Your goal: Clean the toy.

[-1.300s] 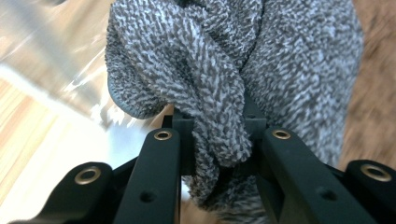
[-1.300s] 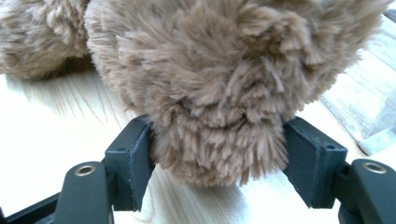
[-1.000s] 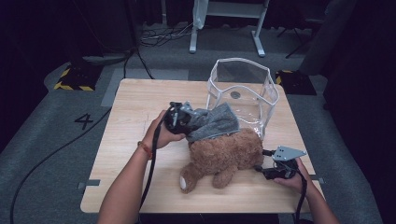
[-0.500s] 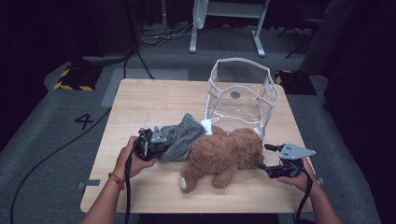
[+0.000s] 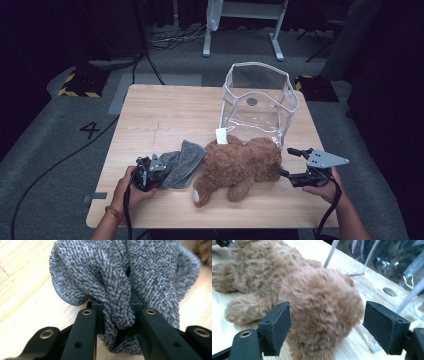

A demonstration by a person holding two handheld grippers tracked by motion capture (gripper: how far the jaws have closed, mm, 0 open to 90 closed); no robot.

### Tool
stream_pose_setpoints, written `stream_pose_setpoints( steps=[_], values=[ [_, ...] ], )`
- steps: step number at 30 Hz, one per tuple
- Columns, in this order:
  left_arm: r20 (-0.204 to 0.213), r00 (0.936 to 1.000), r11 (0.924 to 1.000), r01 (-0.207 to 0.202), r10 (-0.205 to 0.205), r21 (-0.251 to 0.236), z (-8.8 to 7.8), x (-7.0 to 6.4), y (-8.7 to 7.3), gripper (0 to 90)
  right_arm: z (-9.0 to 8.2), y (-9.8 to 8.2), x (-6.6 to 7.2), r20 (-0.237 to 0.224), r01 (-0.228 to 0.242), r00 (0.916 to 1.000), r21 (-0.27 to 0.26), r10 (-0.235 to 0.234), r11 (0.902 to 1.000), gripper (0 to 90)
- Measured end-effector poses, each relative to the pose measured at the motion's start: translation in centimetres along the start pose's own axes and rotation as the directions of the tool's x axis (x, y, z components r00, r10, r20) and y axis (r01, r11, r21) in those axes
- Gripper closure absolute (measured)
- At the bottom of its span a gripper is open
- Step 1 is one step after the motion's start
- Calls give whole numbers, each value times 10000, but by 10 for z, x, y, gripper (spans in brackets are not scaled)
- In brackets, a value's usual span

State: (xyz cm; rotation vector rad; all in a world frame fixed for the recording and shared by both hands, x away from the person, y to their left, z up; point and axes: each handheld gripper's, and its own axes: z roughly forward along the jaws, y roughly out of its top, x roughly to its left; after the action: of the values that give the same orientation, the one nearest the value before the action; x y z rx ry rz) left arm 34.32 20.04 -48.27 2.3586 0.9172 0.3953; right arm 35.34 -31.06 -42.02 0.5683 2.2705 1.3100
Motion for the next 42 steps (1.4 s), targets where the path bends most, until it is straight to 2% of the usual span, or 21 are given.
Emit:
stream_pose_setpoints(
  steps=[3,5,6,12,16,21,23,26,30,32,36,37,40,41,42],
  values=[
    [18,10000,9996,-2,3,-295,-1,-1,-2,731,0,10,3,-62,198,9998,-84,-198,9998,223],
    [-388,9991,9999,-152,150,-44,0,-4,0,731,3,18,7,-162,322,9993,-41,-323,9995,223],
    [-388,9992,9999,-135,132,-90,0,-4,0,731,5,21,9,-231,450,9987,-45,-451,9990,223],
    [-633,9973,9990,359,-374,-249,5,3,1,731,18,40,23,-801,893,9928,-62,-895,9960,220],
    [-600,9969,9982,490,-510,-338,8,6,2,725,32,52,35,-1292,1347,9826,32,-1331,9909,215],
    [-706,9950,9968,671,-701,-442,6,9,-1,700,52,60,48,-1850,1602,9709,311,-1518,9866,211],
    [-733,9936,9950,813,-855,-584,5,10,-3,696,59,63,51,-1872,1773,9685,562,-1641,9826,212],
    [-777,9919,9932,957,-1007,-658,2,13,-6,694,69,67,51,-1806,1836,9695,873,-1657,9791,192],
    [-816,9896,9913,1126,-1181,-687,1,16,-8,695,80,73,52,-1963,2102,9634,1294,-1828,9691,171],
    [-797,9900,9917,1110,-1161,-653,-1,17,-9,692,86,75,53,-2087,2268,9592,1653,-1908,9598,166],
    [-701,9917,9926,1035,-1078,-634,1,15,-9,681,99,77,55,-2156,2330,9581,2027,-1888,9511,147],
    [-648,9919,9923,1053,-1095,-645,2,15,-9,680,102,76,55,-2194,2481,9546,2101,-2017,9457,132],
    [-485,9921,9911,1124,-1160,-710,3,14,-9,666,111,76,57,-2185,2523,9547,2348,-2019,9387,35],
    [-428,9929,9917,1076,-1108,-706,3,14,-9,663,114,75,57,-2216,2597,9533,2560,-2050,9311,0],
    [-370,9926,9912,1129,-1156,-696,3,13,-9,662,118,73,57,-2254,2702,9515,2870,-2094,9190,0]
  ],
)
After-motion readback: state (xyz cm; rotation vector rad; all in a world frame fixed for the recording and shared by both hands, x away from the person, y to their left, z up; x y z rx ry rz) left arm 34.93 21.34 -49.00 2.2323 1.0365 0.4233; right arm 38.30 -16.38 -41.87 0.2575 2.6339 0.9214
